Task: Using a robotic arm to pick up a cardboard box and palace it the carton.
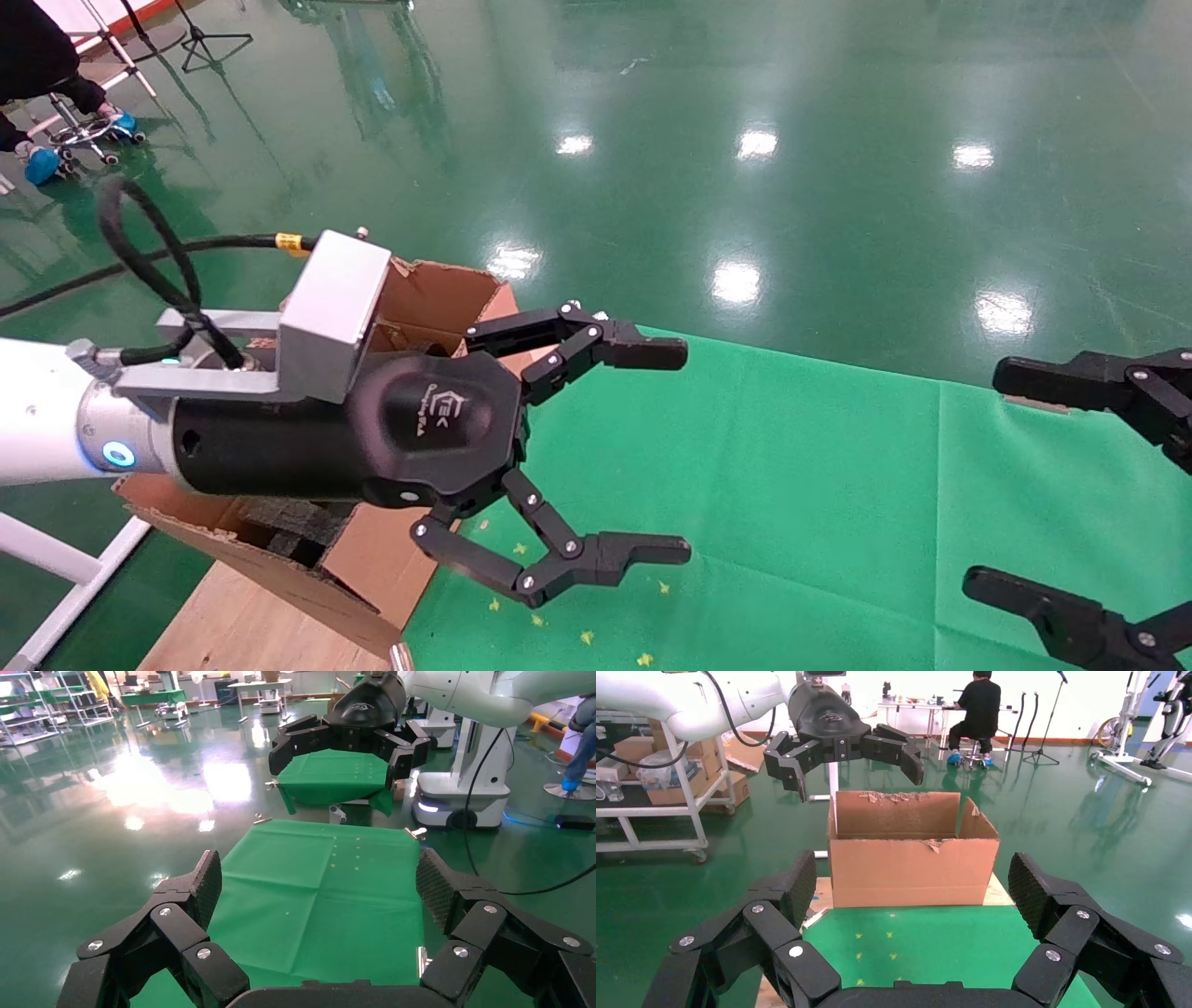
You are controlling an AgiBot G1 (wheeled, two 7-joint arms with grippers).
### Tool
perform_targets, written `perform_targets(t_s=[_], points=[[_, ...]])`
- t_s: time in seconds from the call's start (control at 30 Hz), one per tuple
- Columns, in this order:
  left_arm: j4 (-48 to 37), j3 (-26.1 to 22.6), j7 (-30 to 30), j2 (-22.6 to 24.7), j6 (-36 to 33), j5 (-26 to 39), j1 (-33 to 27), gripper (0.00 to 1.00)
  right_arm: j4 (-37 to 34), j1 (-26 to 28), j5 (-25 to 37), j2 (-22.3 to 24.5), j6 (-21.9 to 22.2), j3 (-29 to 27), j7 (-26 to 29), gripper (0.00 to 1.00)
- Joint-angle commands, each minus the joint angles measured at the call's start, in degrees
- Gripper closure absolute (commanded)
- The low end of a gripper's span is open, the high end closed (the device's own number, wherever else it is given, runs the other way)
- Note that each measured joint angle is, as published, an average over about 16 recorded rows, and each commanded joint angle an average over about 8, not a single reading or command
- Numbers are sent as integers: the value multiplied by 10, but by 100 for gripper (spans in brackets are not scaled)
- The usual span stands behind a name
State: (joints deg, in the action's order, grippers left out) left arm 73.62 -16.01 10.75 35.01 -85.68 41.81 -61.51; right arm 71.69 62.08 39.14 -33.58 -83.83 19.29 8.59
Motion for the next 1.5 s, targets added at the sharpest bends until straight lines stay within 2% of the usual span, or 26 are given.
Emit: perform_targets(t_s=[0.03,1.5], points=[[0,0,0,0,0,0,0,0,0,0,0,0,0,0,0,0],[-1,0,0,0,0,0,0,0,0,0,0,0,0,0,0,0]])
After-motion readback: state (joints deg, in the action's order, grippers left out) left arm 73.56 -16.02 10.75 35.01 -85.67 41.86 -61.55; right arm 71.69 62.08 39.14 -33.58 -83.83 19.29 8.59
